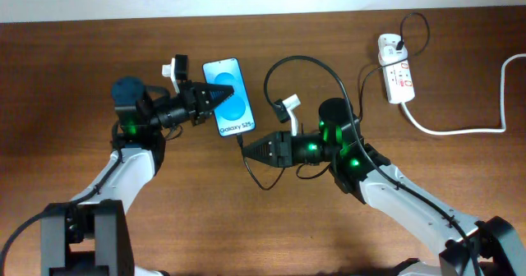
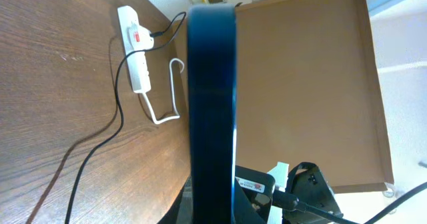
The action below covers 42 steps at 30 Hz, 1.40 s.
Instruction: Plug charger to phone and switch on socket
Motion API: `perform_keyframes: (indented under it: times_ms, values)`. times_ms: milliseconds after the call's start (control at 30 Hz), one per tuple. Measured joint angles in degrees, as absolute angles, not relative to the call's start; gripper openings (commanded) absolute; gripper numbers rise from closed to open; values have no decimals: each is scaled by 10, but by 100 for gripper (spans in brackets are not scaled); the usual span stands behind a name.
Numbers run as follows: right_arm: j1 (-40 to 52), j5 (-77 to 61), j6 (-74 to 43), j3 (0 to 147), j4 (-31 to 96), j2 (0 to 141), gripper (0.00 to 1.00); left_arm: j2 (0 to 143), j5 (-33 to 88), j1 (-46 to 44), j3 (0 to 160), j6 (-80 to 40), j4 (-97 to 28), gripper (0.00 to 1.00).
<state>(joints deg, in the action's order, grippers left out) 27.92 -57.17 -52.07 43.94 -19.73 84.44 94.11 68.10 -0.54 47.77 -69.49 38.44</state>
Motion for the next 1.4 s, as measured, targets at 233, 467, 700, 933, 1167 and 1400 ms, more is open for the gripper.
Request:
perform_keyframes:
  times_ms: [233,467,700,933,1167,1400]
  values:
    - [296,-544,-522,439,-197,844,13,941,680,-29,478,-695,384,0]
    - [296,-534,-524,439,-193,844,4,941,681,-29,478,-701,386,0]
    - [296,-534,-525,439,-197,844,4,941,685,-30,478,-701,387,0]
    - [296,-541,-525,437,-197,844,4,941,684,-40,478,-701,390,0]
    - [281,-569,-532,433,-207,844,4,941,677,-56,482,-699,392,0]
    - [278,-573,-551,429,-234,845,4,941,677,-57,488,-704,393,0]
